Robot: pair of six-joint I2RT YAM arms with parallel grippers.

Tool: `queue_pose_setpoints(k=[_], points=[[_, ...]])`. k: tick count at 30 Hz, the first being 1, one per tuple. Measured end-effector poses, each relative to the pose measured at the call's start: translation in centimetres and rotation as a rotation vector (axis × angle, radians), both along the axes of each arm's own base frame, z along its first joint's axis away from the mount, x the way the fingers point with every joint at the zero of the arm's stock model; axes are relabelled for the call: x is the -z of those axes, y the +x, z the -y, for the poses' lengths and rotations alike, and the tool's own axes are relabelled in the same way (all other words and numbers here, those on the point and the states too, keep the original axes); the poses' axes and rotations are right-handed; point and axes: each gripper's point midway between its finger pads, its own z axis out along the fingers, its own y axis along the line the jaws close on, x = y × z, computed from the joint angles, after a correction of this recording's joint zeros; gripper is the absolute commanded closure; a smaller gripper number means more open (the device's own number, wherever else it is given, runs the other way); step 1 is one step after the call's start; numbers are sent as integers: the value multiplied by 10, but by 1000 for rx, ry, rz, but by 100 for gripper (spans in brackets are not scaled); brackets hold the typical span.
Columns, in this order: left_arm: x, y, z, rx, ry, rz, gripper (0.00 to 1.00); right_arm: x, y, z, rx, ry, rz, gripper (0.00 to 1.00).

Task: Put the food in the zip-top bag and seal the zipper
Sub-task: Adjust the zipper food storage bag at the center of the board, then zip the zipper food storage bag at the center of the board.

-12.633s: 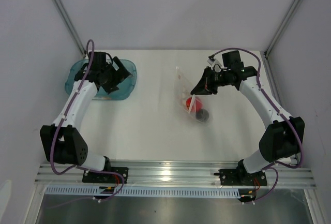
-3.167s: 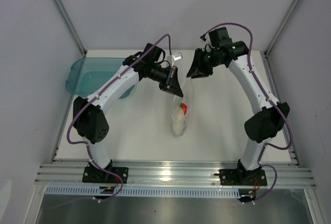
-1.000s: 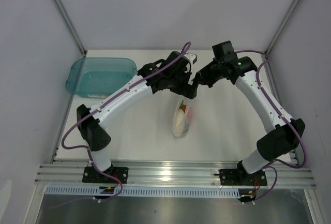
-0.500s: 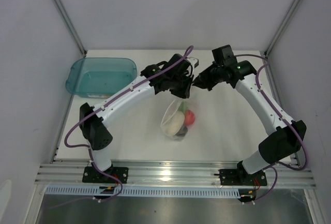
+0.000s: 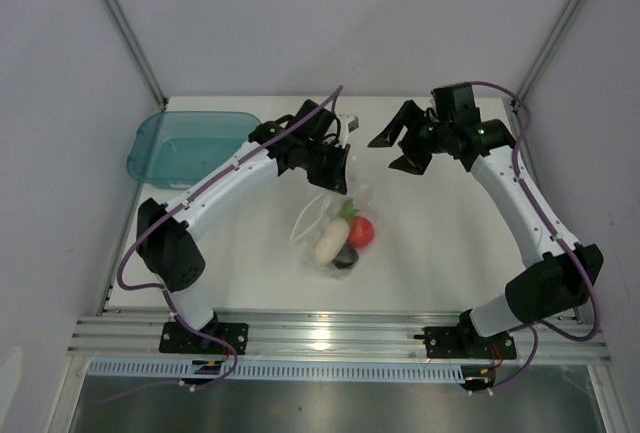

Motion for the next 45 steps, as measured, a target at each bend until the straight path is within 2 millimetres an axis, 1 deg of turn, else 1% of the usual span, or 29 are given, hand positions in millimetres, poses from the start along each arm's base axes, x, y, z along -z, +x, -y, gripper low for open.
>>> queue_pose_setpoints(k=[4,6,8,12,14,16,20,24,28,30,32,36,39,42,45], points=[[-3,1,-11,26,-68,-48,99,-12,-16,1,-128,11,144,23],[-9,-5,-10,59,-112,-66,100,-13,-23,0,-188,31,205,23],[-21,-14,-9,100,-168,-78,99,-11,-28,-3,-250,50,272,24],[-53,-36,0,206,-316,-108,99,8,-34,-12,-377,90,364,27],[-64,-46,3,256,-394,-117,99,19,-38,-17,-436,112,397,28],[-70,-59,6,305,-460,-141,99,28,-41,-20,-481,124,432,28],[-63,-72,8,340,-532,-188,100,41,-47,-20,-542,145,510,29],[-50,-79,10,348,-583,-228,99,45,-57,-23,-618,214,586,35],[-42,-81,10,346,-600,-249,100,44,-75,-28,-697,276,607,37],[-41,-81,11,350,-605,-246,99,40,-84,-29,-725,296,619,38],[-39,-84,10,356,-614,-246,100,32,-96,-28,-758,317,641,41],[-38,-90,6,363,-630,-249,99,15,-115,-26,-803,342,699,55],[-42,-95,5,375,-648,-248,99,7,-125,-24,-809,362,715,56],[-45,-97,5,383,-668,-243,99,6,-133,-23,-811,382,710,57],[-48,-98,6,394,-690,-244,99,3,-136,-23,-813,395,709,58]])
